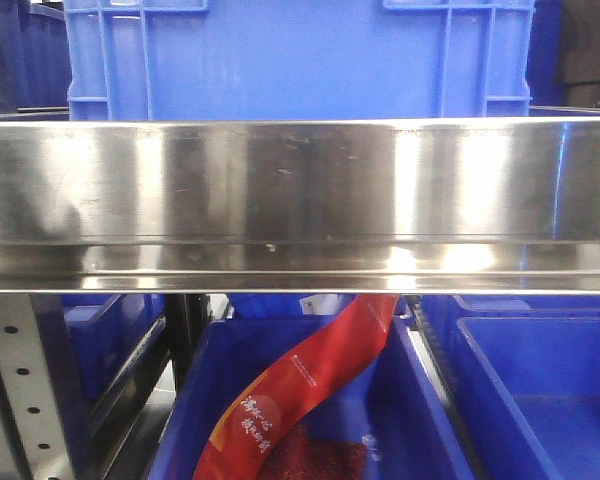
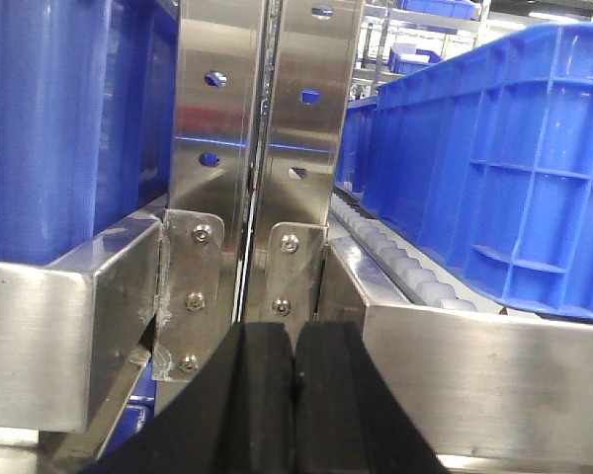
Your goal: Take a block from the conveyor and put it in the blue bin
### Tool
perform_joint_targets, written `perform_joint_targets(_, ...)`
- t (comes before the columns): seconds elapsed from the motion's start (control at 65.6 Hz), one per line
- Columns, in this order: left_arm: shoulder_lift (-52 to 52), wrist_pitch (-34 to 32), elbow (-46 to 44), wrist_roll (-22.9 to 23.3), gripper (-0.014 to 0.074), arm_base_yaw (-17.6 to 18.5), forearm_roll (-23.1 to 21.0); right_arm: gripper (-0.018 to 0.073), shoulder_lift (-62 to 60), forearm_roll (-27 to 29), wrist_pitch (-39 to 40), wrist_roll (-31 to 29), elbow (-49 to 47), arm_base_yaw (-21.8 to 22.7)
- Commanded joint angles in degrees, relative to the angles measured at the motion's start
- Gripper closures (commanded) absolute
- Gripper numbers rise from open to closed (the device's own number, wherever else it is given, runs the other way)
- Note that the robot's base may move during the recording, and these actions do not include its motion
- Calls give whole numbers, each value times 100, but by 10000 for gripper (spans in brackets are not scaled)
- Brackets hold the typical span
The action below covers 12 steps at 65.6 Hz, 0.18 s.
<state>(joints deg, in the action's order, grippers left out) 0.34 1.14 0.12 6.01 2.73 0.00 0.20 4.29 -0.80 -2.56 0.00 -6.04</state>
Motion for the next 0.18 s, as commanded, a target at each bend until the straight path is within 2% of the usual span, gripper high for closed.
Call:
perform_joint_targets(0.0, -34, -76, -12, -23, 707, -19, 0, 720, -20, -40, 135, -1, 0, 35)
perform_joint_targets(0.168, -34, -76, -12, -23, 707, -19, 0, 720, -20, -40, 135, -1, 0, 35)
